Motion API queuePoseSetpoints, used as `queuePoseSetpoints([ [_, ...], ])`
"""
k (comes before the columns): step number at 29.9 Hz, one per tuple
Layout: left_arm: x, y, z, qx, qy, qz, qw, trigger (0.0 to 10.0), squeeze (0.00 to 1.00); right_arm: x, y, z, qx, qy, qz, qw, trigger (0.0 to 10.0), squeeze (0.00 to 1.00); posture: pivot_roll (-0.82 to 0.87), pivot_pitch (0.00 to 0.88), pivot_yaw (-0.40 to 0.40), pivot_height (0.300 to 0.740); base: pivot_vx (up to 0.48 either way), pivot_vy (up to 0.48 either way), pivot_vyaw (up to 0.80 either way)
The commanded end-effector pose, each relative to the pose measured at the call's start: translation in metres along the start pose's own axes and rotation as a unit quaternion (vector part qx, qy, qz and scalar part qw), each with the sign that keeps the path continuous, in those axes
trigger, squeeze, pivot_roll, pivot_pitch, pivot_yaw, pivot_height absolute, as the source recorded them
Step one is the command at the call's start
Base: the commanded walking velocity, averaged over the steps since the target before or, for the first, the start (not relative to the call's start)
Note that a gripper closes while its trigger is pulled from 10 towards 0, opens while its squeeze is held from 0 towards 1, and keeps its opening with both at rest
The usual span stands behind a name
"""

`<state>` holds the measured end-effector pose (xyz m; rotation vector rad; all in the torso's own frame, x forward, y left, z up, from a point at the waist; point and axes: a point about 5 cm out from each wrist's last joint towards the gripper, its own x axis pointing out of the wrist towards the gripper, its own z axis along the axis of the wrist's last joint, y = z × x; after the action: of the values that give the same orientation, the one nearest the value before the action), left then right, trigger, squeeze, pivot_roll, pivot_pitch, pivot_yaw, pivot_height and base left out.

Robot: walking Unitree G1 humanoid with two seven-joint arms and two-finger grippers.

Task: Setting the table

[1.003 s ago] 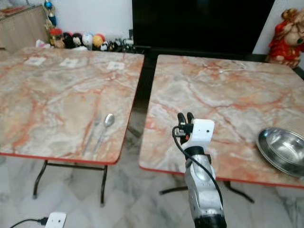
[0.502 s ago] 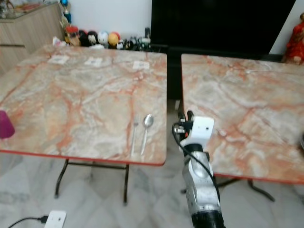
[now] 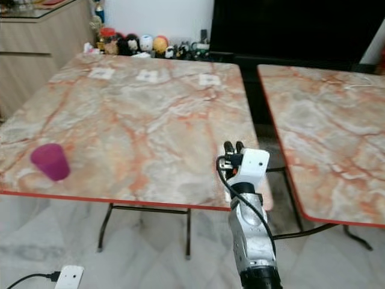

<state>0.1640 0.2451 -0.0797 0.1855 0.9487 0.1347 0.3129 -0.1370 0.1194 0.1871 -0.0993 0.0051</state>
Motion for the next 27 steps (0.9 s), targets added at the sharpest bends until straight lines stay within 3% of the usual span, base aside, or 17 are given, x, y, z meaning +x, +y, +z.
queuePoseSetpoints([
  [1,-0.0005,-0.0025,-0.0026,-0.003,0.002,-0.005,1.0,10.0,0.0,-0.001,-0.0082,-0.0017,-0.003,0.004,-0.014,1.0,10.0,0.0,0.04,0.034,-0.026,0.74,0.0,0.0,0.0],
  [16,-0.0004,-0.0025,-0.0023,-0.002,0.003,-0.012,1.0,10.0,0.0,-0.0005,-0.0132,-0.0016,-0.004,0.004,-0.028,1.0,10.0,0.0,0.04,0.033,-0.022,0.74,0.0,0.0,0.0],
  [27,-0.0003,-0.0028,-0.0022,0.0,0.004,-0.014,1.0,10.0,0.0,-0.0009,-0.0152,-0.0017,-0.006,0.004,-0.034,0.999,10.0,0.0,0.04,0.032,-0.02,0.74,0.266,0.0,0.0],
])
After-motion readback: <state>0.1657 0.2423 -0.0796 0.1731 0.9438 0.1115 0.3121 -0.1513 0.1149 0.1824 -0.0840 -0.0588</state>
